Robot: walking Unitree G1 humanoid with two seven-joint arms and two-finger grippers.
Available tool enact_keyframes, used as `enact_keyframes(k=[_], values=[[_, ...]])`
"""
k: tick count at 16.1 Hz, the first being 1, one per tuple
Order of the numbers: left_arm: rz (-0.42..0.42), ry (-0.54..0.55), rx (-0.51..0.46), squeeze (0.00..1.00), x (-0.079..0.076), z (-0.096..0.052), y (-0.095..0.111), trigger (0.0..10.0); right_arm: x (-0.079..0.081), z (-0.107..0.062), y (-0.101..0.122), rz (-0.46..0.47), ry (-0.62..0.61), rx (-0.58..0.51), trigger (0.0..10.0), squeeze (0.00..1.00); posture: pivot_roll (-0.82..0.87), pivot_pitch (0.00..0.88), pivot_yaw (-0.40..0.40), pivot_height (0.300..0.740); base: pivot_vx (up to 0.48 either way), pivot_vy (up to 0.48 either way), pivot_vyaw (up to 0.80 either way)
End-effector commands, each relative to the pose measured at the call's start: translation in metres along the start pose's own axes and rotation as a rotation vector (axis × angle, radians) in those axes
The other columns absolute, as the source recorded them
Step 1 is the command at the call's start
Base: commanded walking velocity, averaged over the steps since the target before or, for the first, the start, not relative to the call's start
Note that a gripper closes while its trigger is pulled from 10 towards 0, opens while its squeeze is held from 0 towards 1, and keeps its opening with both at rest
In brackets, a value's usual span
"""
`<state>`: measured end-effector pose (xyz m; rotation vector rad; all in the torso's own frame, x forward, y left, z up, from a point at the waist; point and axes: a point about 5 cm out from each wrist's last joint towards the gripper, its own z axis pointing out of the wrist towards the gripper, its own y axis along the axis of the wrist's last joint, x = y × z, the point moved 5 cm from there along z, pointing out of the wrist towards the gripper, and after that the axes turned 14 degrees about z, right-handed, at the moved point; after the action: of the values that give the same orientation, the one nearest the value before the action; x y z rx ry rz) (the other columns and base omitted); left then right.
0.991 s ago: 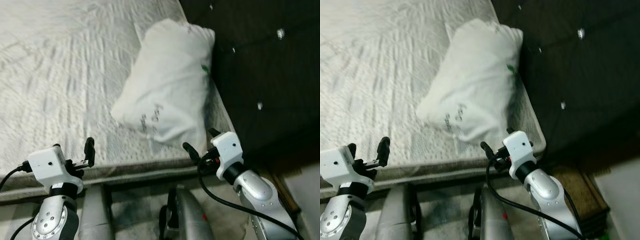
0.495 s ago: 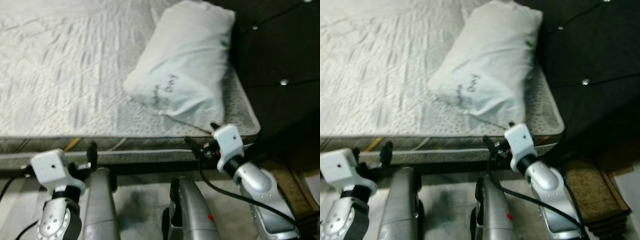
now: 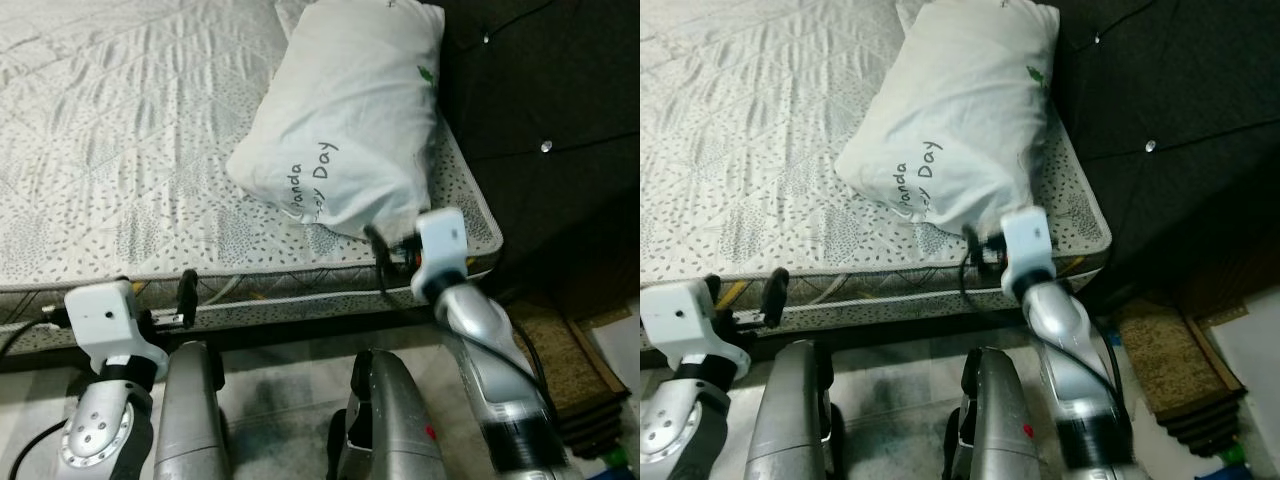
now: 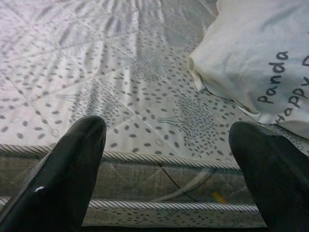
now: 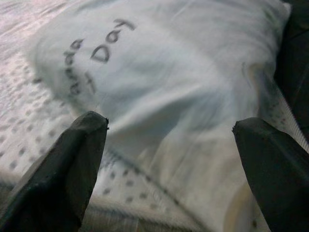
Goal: Clean up the room
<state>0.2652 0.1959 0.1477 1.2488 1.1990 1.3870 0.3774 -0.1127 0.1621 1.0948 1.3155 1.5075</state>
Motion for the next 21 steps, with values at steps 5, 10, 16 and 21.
enact_keyframes(k=[5, 10, 16, 21], values=[[0.006, -0.092, -0.002, 0.0, -0.017, -0.005, 0.008, 10.0, -0.012, 0.033, -0.002, 0.111, -0.134, -0.003, 10.0, 0.0, 0.13, 0.323, -0.119, 0.561, 0.0, 0.0, 0.0], [-0.006, -0.153, 0.016, 0.0, -0.031, -0.021, 0.012, 10.0, -0.019, 0.069, 0.043, -0.024, -0.239, -0.134, 10.0, 0.0, 0.17, 0.349, -0.117, 0.561, 0.0, 0.0, 0.0], [0.011, -0.147, 0.068, 0.0, -0.024, -0.038, 0.009, 10.0, -0.027, 0.074, 0.012, -0.141, -0.278, 0.041, 10.0, 0.0, 0.22, 0.38, -0.11, 0.561, 0.0, 0.0, 0.0], [0.019, -0.153, 0.079, 0.0, -0.023, -0.039, 0.01, 10.0, -0.011, 0.073, -0.01, -0.078, -0.262, 0.128, 0.0, 0.0, 0.23, 0.382, -0.105, 0.561, 0.0, 0.0, 0.0]])
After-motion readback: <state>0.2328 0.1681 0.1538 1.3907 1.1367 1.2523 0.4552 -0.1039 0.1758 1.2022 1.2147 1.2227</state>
